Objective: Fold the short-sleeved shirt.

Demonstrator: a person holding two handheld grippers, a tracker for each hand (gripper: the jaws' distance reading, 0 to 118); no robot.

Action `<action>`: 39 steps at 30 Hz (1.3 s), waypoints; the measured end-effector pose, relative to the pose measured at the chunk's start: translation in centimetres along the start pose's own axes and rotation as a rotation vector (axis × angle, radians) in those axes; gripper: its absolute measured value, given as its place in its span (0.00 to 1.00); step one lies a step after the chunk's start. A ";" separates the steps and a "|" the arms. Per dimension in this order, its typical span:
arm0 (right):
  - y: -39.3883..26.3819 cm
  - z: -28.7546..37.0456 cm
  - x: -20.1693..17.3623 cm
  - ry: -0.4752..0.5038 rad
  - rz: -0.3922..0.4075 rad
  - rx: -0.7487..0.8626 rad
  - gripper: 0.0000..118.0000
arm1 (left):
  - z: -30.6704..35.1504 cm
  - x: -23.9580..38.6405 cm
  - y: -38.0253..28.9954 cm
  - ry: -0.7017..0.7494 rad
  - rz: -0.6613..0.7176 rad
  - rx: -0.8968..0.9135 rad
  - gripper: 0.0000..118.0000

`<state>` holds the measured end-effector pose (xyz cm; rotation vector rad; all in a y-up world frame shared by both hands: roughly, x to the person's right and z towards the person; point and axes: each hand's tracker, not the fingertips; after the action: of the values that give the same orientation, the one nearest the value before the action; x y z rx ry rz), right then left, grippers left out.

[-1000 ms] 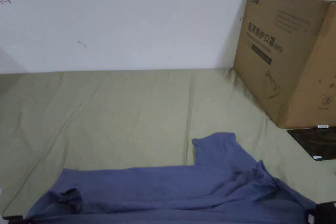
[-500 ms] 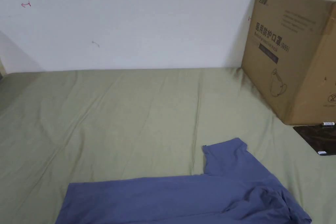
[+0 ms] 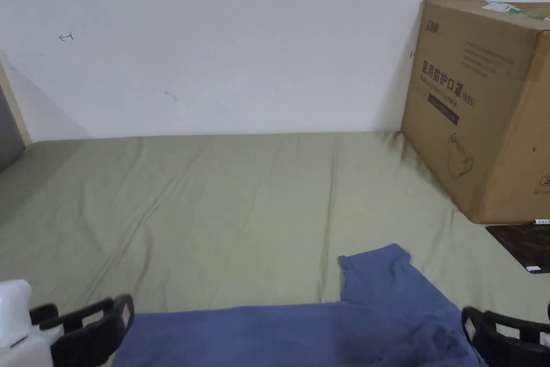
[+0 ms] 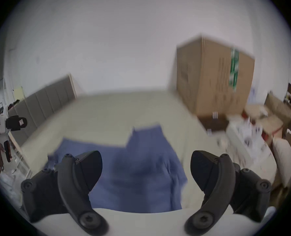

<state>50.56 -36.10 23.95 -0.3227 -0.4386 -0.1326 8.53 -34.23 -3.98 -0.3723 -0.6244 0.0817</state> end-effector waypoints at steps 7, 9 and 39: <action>1.1 -3.4 -6.2 -0.033 -0.002 0.264 0.01 | -2.6 5.1 0.9 0.057 0.016 0.229 0.00; 1.9 -4.7 -6.5 -0.028 -0.023 0.286 0.01 | -3.8 6.0 1.2 0.066 -0.008 0.234 0.00; 0.6 -12.4 -2.2 0.003 -0.157 -0.111 0.01 | -30.3 -9.6 -8.5 0.055 -0.038 -0.879 0.94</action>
<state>53.57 -39.55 12.22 -0.3965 -0.4546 -0.3116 18.16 -53.49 -28.83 -1.2063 -0.5880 -0.2511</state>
